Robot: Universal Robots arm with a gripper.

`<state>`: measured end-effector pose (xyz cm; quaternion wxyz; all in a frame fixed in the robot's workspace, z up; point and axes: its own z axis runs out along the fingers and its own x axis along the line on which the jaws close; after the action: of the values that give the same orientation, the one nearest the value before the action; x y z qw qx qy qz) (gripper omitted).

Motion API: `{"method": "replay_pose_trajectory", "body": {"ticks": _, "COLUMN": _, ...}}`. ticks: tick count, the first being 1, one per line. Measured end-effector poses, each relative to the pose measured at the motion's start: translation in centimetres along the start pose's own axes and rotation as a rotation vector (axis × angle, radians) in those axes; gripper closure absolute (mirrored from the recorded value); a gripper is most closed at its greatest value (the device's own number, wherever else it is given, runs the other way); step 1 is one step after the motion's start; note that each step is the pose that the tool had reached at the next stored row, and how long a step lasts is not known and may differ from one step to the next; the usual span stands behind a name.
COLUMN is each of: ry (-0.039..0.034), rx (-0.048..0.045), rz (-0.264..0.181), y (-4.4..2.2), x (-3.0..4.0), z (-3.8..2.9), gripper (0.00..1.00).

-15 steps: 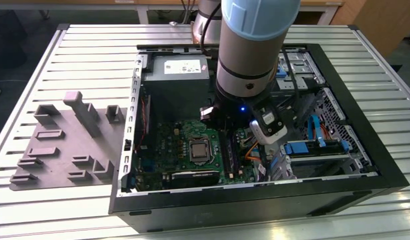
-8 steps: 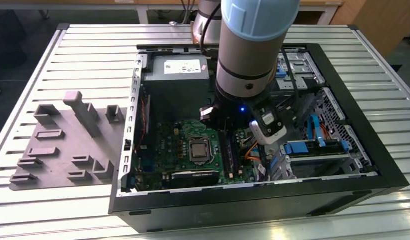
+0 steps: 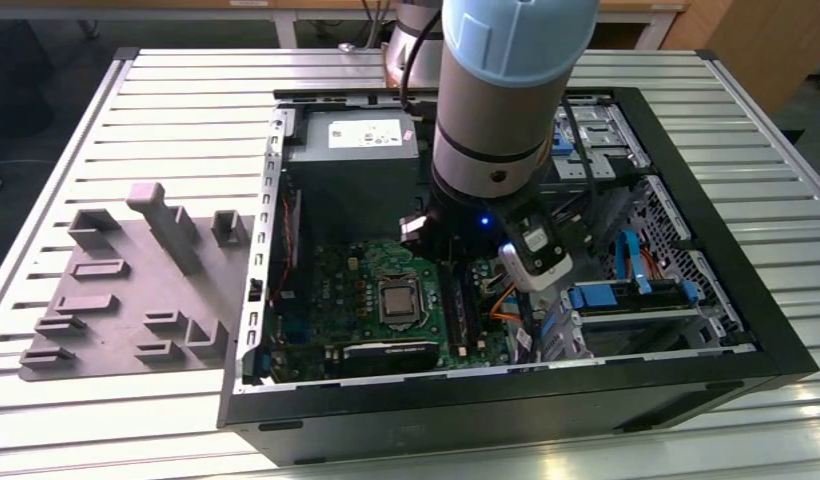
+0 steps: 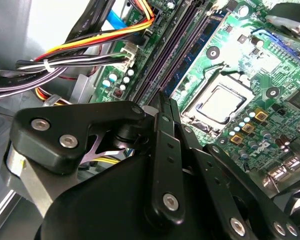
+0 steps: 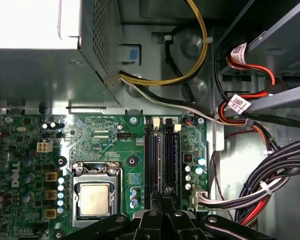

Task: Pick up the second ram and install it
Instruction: 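Insert the second ram into the second slot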

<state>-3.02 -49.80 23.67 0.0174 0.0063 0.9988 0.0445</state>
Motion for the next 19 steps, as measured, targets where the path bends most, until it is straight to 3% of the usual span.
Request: {"method": "replay_pose_trajectory", "body": {"ticks": 19, "ry": -0.0008, "rx": 0.0010, "rz": 0.009, "y": -0.03, "x": 0.01, "z": 0.28, "gripper": 0.89}}
